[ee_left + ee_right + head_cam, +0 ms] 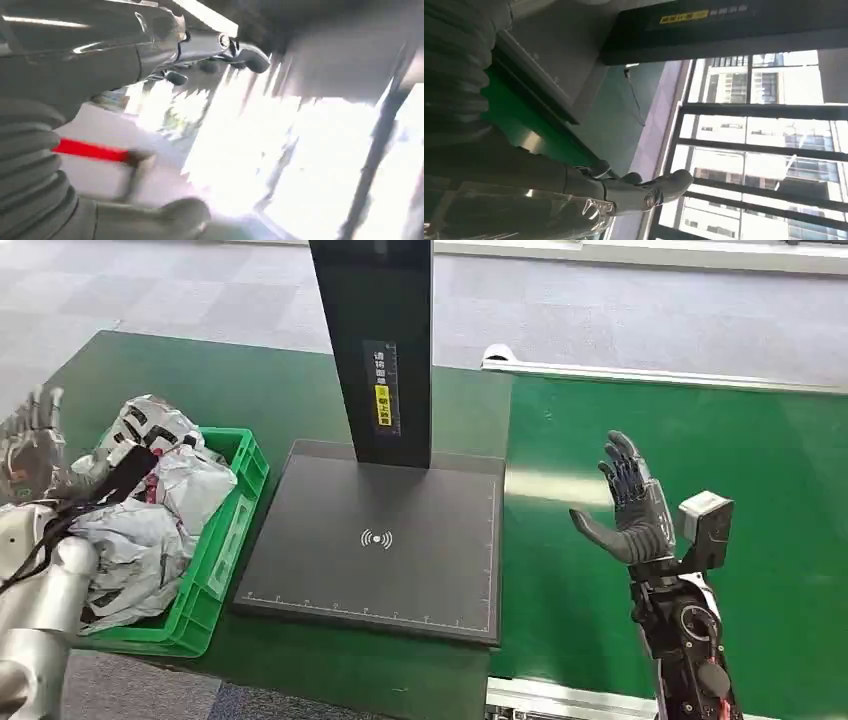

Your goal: Moved the parcel from conveyor to table for the left to box.

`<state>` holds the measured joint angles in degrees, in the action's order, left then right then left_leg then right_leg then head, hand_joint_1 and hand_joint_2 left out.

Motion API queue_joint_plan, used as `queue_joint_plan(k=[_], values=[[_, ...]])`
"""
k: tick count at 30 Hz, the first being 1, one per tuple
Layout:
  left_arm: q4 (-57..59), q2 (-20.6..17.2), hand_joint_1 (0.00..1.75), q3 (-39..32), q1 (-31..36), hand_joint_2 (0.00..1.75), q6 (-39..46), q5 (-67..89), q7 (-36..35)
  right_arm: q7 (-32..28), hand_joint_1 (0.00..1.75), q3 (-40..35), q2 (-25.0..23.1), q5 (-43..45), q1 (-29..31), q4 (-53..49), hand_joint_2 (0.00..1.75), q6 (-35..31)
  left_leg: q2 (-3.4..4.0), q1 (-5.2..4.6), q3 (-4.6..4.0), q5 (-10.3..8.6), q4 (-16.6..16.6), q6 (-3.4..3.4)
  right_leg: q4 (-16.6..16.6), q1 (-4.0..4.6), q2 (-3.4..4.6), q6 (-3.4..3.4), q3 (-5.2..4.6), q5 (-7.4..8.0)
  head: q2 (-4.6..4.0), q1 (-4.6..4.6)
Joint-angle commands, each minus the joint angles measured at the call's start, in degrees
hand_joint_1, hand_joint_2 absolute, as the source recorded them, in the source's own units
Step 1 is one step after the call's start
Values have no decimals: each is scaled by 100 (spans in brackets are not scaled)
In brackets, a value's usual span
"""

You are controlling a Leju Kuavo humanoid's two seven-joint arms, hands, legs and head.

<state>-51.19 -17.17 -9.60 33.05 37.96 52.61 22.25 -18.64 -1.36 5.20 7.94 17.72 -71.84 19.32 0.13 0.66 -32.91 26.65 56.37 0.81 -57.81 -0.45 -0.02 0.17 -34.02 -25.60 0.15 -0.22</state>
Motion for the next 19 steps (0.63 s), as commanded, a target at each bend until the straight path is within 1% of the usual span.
queue_joint_plan(k=[1, 2, 3, 4, 5, 19], values=[[-6088, 2301, 0, -684, -1282, 175, 204, -1193, 1775, -530, 0, -884, 46, 162, 597, 930, 175, 4, 10, 0, -11, 11, 12, -16, 11, 0, 8, 13, 2, 2, 0, 2], [-6171, 2403, 0, -477, -1322, 175, 204, -1510, 1775, -569, 0, -952, 85, 188, 607, 992, 175, -21, 20, -3, -5, 15, 10, -18, 15, -3, 15, 15, 7, 2, -2, 0], [-6289, 2525, 0, -418, -1313, 175, 204, -1556, 1775, -616, 0, -1014, 131, 235, 599, 1029, 175, -53, 25, 0, -11, 14, 12, -14, 14, 1, 17, 8, -3, 4, 0, 0], [-6487, 2745, 0, -288, -1275, 175, 204, -1874, 1775, -658, 0, -1077, 207, 290, 543, 1010, 175, -88, 26, -2, -8, 13, 7, -13, 20, -1, 19, 7, -1, 5, 0, -2], [-6487, 2745, 0, -288, -1275, 175, 204, -1874, 1775, -658, 0, -1077, 207, 290, 543, 1010, 175, -88, 15, -1, -2, 19, 8, -22, 26, 0, 9, 10, 9, 0, -2, 0], [-6487, 2745, 0, -288, -1275, 175, 204, -1874, 1775, -658, 0, -1077, 207, 290, 543, 1010, 175, -88, 18, -3, 4, 17, 0, -21, 20, -2, 14, 12, 10, -2, 0, -2]])
